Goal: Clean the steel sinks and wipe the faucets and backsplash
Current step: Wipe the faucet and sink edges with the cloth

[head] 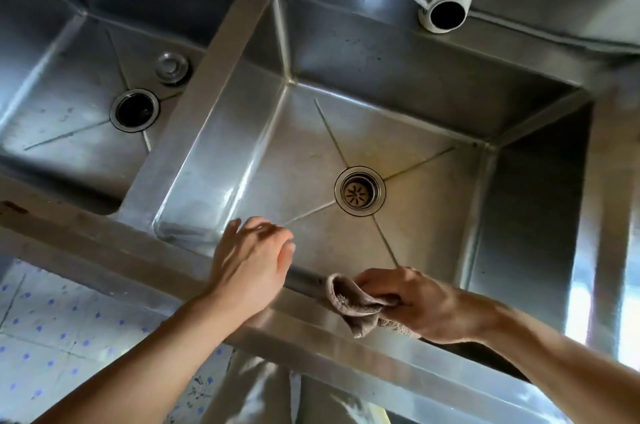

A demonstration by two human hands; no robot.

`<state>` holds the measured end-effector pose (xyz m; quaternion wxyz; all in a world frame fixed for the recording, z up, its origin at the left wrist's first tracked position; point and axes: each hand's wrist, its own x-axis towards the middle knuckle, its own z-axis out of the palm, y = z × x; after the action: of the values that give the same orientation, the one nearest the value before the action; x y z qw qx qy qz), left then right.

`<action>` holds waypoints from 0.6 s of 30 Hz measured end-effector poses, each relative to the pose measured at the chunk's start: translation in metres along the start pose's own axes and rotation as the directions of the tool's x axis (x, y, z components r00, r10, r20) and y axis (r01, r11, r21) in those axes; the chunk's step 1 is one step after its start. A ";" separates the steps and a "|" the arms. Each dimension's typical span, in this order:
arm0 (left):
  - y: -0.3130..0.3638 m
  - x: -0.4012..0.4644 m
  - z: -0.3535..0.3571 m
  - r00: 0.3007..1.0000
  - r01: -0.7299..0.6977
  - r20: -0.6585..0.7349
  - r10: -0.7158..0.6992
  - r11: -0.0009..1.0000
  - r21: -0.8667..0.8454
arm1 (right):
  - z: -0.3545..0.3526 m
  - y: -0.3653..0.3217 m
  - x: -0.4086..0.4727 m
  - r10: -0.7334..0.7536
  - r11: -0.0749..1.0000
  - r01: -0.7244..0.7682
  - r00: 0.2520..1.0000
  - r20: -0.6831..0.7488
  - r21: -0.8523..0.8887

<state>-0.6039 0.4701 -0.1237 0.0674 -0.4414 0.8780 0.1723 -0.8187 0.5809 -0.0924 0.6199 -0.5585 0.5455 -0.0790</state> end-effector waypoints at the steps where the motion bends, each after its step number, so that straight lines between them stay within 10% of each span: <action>1: 0.008 0.001 0.002 0.999 -0.024 0.023 0.024 1.000 -0.001 | 0.002 0.005 0.002 0.002 1.000 -0.002 1.000 0.005 0.006; 13: 0.021 0.003 0.009 0.997 0.005 0.074 -0.009 0.998 0.062 | 0.039 0.105 0.087 0.318 0.910 -0.282 0.945 0.075 -0.305; 18: 0.020 0.001 0.009 0.995 0.015 0.099 -0.016 1.000 0.015 | 0.019 0.073 0.037 0.322 0.939 -0.313 0.946 0.040 -0.145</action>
<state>-0.6208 0.4840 -0.1270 0.1153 -0.4387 0.8713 0.1873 -0.8267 0.5925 -0.1750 0.6017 -0.5064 0.6129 0.0770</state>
